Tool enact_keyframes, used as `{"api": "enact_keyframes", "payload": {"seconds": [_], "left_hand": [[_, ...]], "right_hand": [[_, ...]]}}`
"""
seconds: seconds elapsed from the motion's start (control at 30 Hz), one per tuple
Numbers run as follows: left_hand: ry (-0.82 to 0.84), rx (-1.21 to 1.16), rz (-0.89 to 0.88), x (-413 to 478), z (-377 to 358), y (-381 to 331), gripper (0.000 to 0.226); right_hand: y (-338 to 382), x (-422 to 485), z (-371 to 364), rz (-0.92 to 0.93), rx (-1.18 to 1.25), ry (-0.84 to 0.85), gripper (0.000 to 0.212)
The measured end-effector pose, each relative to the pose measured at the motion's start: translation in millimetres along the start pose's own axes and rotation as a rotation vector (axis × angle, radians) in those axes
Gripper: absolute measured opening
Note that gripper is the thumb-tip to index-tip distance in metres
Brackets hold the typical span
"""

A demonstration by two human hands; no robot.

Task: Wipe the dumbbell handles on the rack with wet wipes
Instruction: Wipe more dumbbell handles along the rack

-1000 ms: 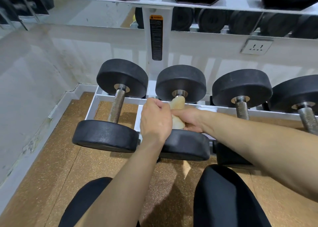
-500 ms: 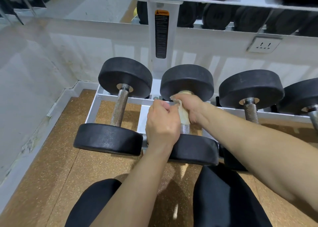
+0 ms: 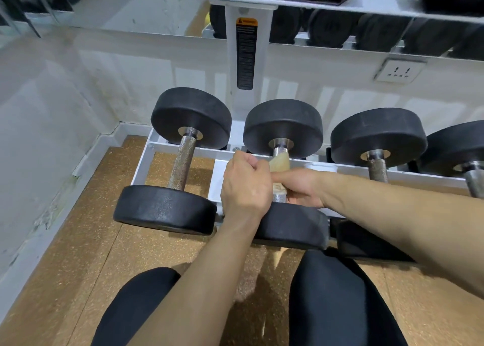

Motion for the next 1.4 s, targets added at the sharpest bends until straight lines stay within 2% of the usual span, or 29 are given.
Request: {"api": "enact_keyframes", "payload": {"seconds": [0.07,0.13,0.3,0.37,0.43,0.53,0.57,0.7,0.8,0.87,0.97,1.03,1.17,1.27,1.4], "left_hand": [[-0.004,0.01,-0.01,1,0,1,0.01],[0.004,0.008,-0.009,2,0,2,0.009],[0.02,-0.011,-0.035,2,1,3,0.009],[0.017,-0.022,-0.048,1,1,4,0.009],[0.025,-0.036,-0.046,2,0,4,0.01],[0.024,-0.036,-0.012,4,-1,6,0.011],[0.016,-0.035,-0.001,4,-2,7,0.012],[0.004,-0.019,0.01,3,-2,6,0.01],[-0.002,-0.014,-0.007,1,-1,3,0.011],[0.016,-0.007,-0.014,1,0,3,0.014],[0.05,0.005,0.002,1,-1,4,0.023],[0.089,0.034,0.038,2,-3,4,0.023],[0.263,0.038,0.119,11,-10,10,0.02],[0.384,0.027,0.163,19,-18,16,0.024],[0.345,0.155,0.091,31,-17,19,0.024]], "right_hand": [[2,-1,4,-0.051,-0.163,-0.075,0.007],[7,-3,6,-0.02,-0.21,-0.143,0.015],[28,11,6,0.031,-0.069,-0.384,0.018],[34,22,5,0.049,0.075,-0.417,0.018],[33,32,5,0.094,0.228,-0.338,0.026],[23,36,7,0.135,0.301,-0.085,0.07],[17,39,9,0.137,0.324,-0.016,0.074],[3,29,8,0.064,0.191,0.058,0.046],[3,2,-3,0.026,0.067,0.092,0.016],[-4,-11,-6,0.02,-0.038,0.077,0.016],[-6,-22,-1,0.024,-0.285,0.014,0.041],[-3,-29,5,0.031,-0.363,-0.068,0.047],[-7,-43,22,0.048,-0.204,-0.183,0.021],[-12,-42,29,0.061,-0.116,-0.223,0.021],[-11,-37,29,0.039,-0.11,-0.274,0.028]]}}
Point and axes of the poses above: each hand's wrist, its own x-axis towards the middle knuckle, its own z-axis out of the back of the hand, y = z × x, the point moved 3 cm from there along x, towards the middle knuckle, and after that the axes turned 15 degrees about -x, right-handed, at the moved point
